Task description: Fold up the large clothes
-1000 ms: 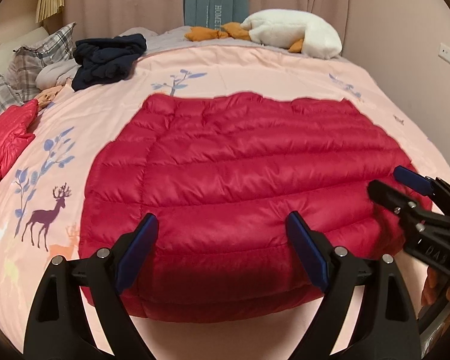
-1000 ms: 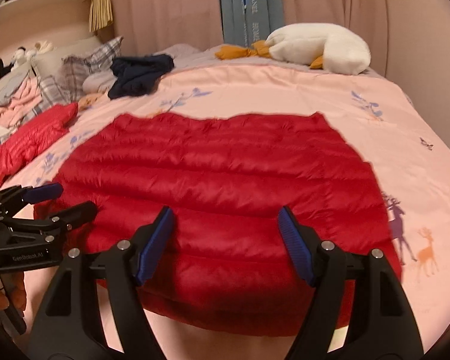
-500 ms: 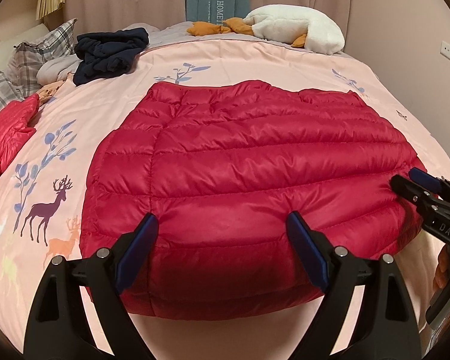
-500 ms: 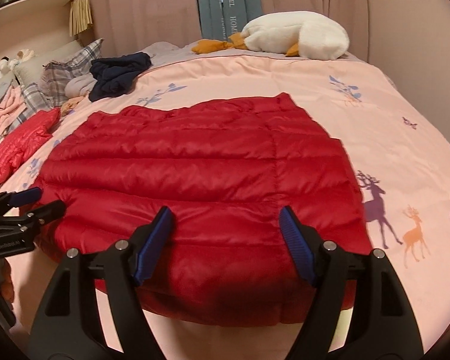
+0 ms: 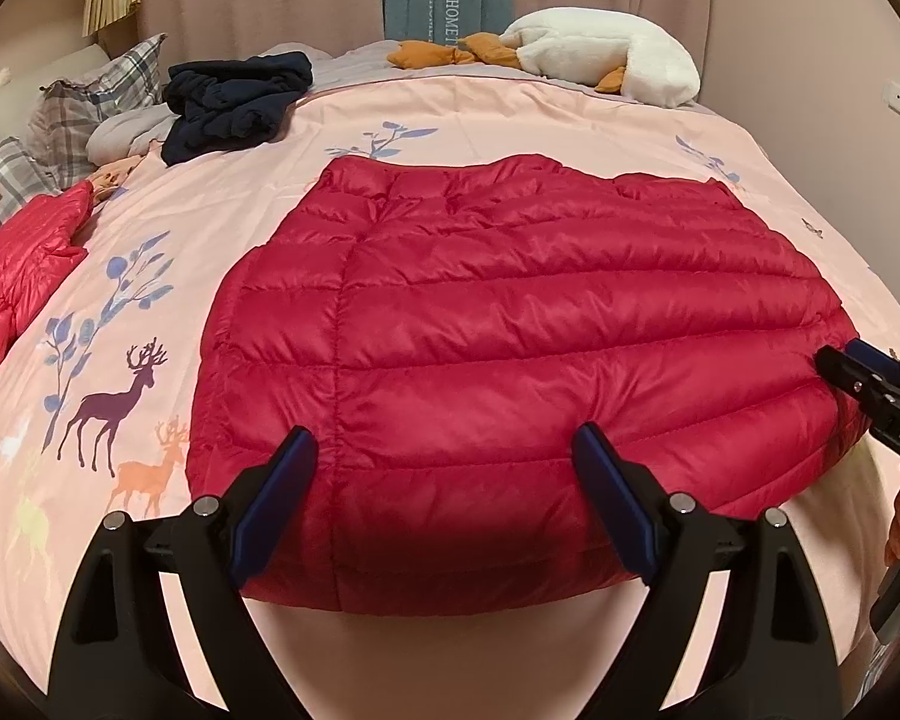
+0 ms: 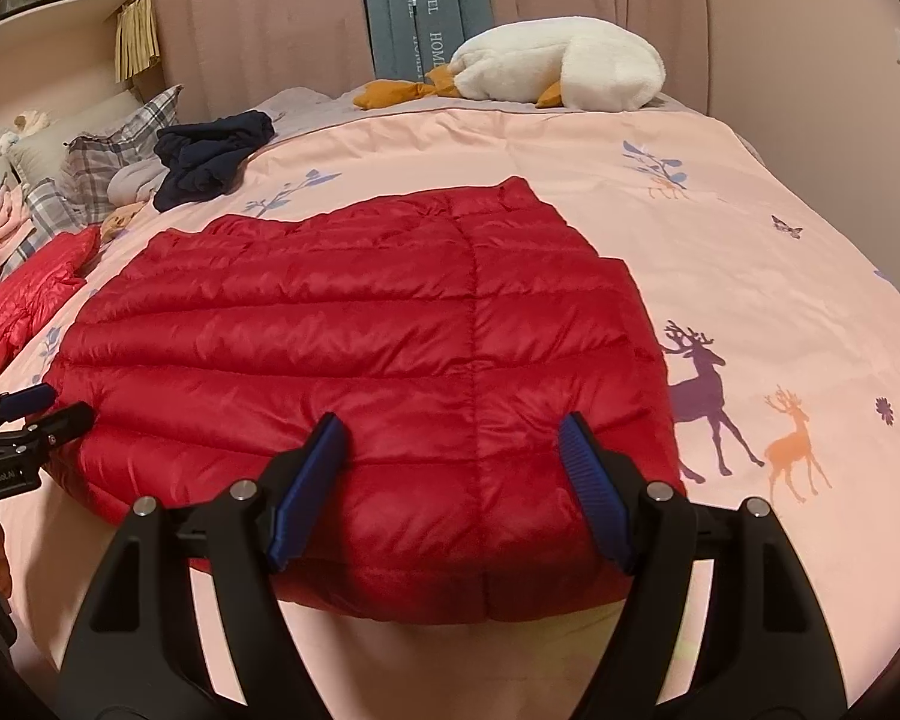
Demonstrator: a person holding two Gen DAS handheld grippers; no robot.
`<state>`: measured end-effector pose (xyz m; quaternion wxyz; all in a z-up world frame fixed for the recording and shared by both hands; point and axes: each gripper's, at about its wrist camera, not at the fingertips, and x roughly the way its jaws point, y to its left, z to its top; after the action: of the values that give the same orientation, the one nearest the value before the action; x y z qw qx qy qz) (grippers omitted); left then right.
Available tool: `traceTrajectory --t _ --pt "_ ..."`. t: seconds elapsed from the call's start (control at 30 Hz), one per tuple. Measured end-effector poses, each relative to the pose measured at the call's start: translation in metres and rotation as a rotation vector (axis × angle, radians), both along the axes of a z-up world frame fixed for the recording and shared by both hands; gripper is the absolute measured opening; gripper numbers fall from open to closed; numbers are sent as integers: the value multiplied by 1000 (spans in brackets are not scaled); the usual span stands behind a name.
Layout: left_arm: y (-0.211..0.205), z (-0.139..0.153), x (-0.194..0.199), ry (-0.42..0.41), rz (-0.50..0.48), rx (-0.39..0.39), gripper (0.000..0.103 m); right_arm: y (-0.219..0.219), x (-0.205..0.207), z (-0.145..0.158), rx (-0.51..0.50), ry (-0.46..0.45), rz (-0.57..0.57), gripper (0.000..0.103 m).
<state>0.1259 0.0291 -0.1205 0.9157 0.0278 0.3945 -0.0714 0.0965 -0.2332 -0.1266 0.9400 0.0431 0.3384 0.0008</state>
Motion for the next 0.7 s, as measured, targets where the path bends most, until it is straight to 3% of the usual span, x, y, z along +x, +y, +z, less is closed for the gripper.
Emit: traceTrajectory --t 0.33,0.7 --pt "4 5 -11 1 6 -8 88 0 -13 7 -2 -21 -12 76" --pt "2 -3 -16 20 5 6 89 38 -14 2 13 -5 116 78"
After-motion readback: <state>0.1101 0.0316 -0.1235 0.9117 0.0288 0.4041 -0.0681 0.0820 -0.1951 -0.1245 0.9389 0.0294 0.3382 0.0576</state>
